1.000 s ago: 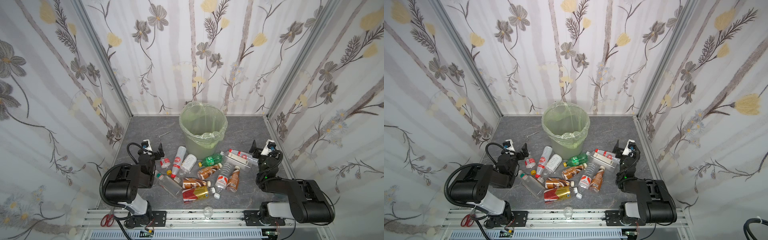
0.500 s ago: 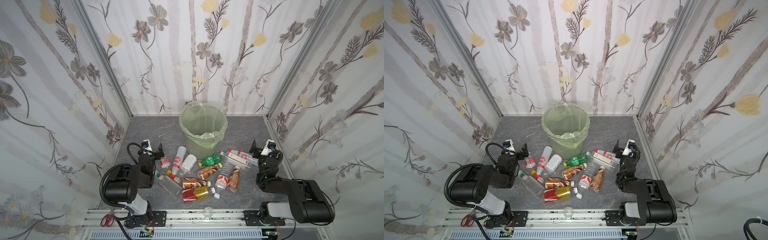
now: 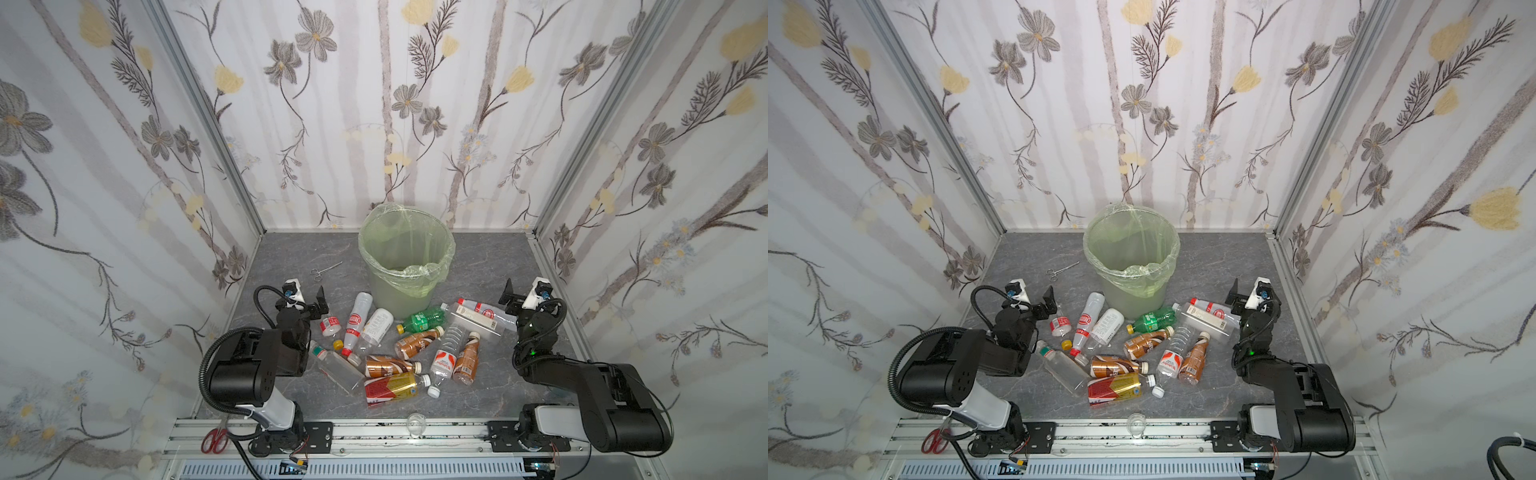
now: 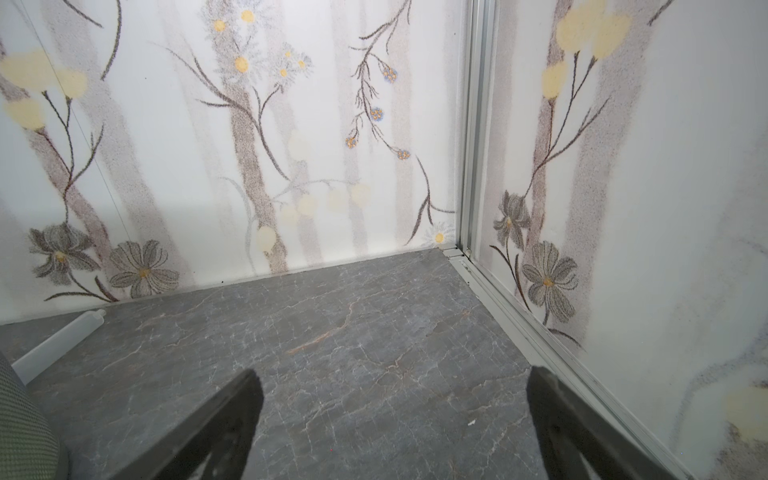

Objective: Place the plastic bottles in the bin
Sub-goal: 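Reach the right gripper down to the white red-labelled bottle while the left arm rises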

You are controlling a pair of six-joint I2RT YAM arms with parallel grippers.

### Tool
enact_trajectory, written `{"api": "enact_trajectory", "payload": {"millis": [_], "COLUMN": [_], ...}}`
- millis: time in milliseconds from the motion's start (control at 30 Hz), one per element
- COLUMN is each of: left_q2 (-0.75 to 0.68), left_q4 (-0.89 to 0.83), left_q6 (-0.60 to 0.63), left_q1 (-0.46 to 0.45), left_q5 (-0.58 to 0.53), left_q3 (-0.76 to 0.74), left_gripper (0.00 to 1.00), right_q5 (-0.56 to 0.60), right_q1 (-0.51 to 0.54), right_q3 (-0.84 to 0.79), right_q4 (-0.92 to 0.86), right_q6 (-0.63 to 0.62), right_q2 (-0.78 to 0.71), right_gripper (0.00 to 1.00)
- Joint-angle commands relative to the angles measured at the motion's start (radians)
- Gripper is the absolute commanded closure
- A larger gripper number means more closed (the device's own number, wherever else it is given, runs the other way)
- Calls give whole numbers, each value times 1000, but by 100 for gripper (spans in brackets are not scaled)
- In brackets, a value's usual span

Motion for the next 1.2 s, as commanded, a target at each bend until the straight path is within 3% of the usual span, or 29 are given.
{"api": "enact_trajectory", "payload": {"millis": [0, 233, 533, 667, 1167], "left_q2": [-4, -165, -444, -485, -469], "left_q4": [16, -108, -539, -689, -959], "left_q6": [-2, 29, -5, -36, -102], "left_q1": [-2, -55, -108, -121, -130], "left_q5": [-22, -133, -207, -223, -55], "left_q3": [6, 6, 153, 215, 419], "left_gripper": [0, 0, 0, 0, 0], "right_q5": [-9, -43, -199, -193, -232], "right_q1": [0, 6, 17, 42, 99], "right_q3": [87, 322, 576, 688, 728], "right_q4": [-210, -709, -1102, -1330, -1548], "right_q6": [-1, -161, -207, -223, -250], "right_q2": [-67, -161, -67, 10, 136], "right_gripper": [0, 0, 2, 5, 19]}}
